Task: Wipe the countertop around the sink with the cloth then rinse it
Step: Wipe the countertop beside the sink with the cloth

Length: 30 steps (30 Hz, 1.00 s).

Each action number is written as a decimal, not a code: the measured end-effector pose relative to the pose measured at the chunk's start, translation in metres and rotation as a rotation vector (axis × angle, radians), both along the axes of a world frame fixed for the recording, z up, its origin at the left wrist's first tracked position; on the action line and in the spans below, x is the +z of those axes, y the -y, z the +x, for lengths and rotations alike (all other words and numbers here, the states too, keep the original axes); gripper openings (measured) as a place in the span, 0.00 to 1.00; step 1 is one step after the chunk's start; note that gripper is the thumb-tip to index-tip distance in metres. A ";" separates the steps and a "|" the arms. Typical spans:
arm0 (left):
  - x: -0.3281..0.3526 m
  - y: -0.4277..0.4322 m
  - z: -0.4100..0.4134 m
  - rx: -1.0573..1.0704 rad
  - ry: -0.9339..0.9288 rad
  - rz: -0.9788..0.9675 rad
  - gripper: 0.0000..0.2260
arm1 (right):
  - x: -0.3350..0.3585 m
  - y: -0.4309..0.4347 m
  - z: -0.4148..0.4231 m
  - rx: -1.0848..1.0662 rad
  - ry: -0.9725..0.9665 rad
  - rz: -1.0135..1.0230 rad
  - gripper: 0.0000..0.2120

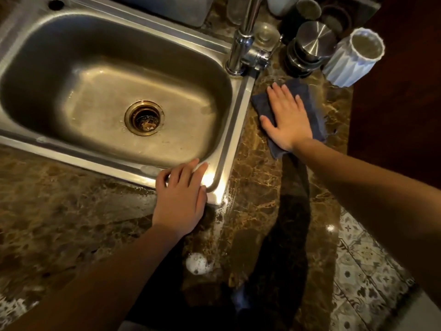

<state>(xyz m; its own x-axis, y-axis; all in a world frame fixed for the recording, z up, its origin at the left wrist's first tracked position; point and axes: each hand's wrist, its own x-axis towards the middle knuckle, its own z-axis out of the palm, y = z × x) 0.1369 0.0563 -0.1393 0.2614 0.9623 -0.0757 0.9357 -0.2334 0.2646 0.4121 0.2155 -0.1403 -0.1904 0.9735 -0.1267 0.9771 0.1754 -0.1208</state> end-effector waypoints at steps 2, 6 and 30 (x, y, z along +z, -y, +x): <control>-0.001 0.000 0.000 -0.003 0.004 0.003 0.21 | 0.000 0.024 -0.010 -0.012 -0.012 0.000 0.37; -0.004 0.001 0.001 -0.013 -0.028 0.025 0.21 | 0.005 0.121 -0.020 0.115 -0.071 -0.055 0.35; -0.001 -0.004 -0.144 0.058 0.029 0.010 0.23 | 0.000 0.331 -0.151 -0.785 0.028 -0.011 0.34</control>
<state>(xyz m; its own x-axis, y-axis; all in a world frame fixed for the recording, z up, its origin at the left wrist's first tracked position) -0.0074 0.0608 -0.1405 0.2068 0.9766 -0.0595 0.9399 -0.1814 0.2894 0.2610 -0.1156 -0.1400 0.5561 0.8207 -0.1314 0.8174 -0.5687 -0.0921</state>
